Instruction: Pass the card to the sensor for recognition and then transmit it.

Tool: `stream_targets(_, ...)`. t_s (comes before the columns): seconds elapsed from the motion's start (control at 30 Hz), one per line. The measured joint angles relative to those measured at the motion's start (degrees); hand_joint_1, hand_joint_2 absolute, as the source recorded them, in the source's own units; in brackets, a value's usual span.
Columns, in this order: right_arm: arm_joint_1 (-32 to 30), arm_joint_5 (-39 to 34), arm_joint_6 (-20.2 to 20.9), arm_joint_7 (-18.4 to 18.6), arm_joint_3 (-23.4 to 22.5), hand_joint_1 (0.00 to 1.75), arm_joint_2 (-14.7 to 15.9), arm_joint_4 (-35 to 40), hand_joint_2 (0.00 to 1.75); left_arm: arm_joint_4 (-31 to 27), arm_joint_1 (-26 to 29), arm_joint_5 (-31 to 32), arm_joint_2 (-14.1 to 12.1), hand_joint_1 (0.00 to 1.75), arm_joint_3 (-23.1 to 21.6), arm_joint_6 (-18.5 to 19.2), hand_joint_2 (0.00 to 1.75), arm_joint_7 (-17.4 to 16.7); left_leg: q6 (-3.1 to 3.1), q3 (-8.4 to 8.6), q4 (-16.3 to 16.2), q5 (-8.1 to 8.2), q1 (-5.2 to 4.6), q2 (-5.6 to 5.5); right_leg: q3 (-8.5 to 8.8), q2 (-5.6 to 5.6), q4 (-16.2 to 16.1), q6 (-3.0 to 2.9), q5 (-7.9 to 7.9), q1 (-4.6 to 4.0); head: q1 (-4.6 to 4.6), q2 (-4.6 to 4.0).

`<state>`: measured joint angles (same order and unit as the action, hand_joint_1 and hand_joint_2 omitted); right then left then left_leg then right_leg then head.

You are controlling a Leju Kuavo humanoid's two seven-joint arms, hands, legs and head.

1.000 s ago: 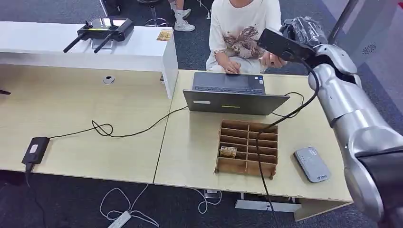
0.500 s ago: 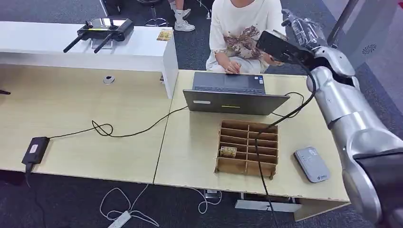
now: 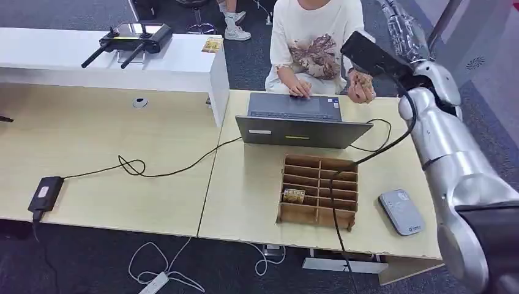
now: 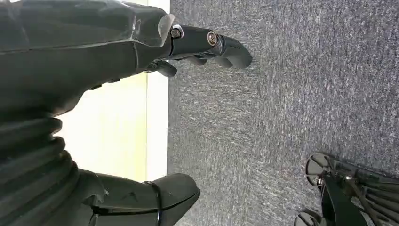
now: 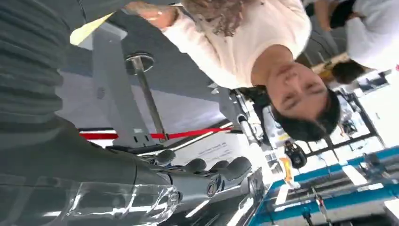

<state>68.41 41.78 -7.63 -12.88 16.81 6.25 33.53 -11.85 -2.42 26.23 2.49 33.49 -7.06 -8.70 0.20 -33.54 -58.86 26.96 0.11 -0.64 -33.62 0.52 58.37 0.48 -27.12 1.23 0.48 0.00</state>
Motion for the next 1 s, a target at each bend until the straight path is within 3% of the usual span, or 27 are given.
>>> stream_targets(0.27,-6.8,-12.5,-1.1,-4.7,-6.7,0.0,-0.2,12.4,1.75,0.0,0.0,0.3,0.3,0.0,0.0,-0.2,1.75,0.0,0.0,-0.02,0.0,0.01,0.0,-0.01,0.0,0.01,0.0,0.0,0.0,0.0,0.0,0.0)
stream_targets(0.5,-12.6,-29.6,4.3,-4.1,-8.7,0.0,0.1,23.4,1.75,0.0,0.1,0.3,0.5,0.0,0.6,-0.5,1.75,-0.5,-0.03,0.0,0.0,0.02,0.0,0.0,-0.01,-0.02,0.0,0.0,0.0,0.0,-0.02,0.0)
stream_targets(0.7,-18.5,-46.3,10.9,-3.8,-8.7,0.0,2.3,33.1,1.75,0.0,0.1,0.3,0.7,0.0,1.7,-1.0,1.75,-1.0,-0.03,-0.02,0.0,0.03,0.0,-0.04,-0.01,0.05,0.0,0.0,-0.03,0.0,0.0,0.0)
stream_targets(1.0,-26.8,-58.1,15.0,-3.7,-8.7,0.0,7.4,46.0,1.75,0.0,0.1,1.1,0.9,0.0,2.4,-1.3,1.75,-1.3,-0.12,-0.02,0.0,0.1,0.0,-0.01,-0.04,-0.02,-0.1,0.0,-0.03,0.0,0.0,0.0)
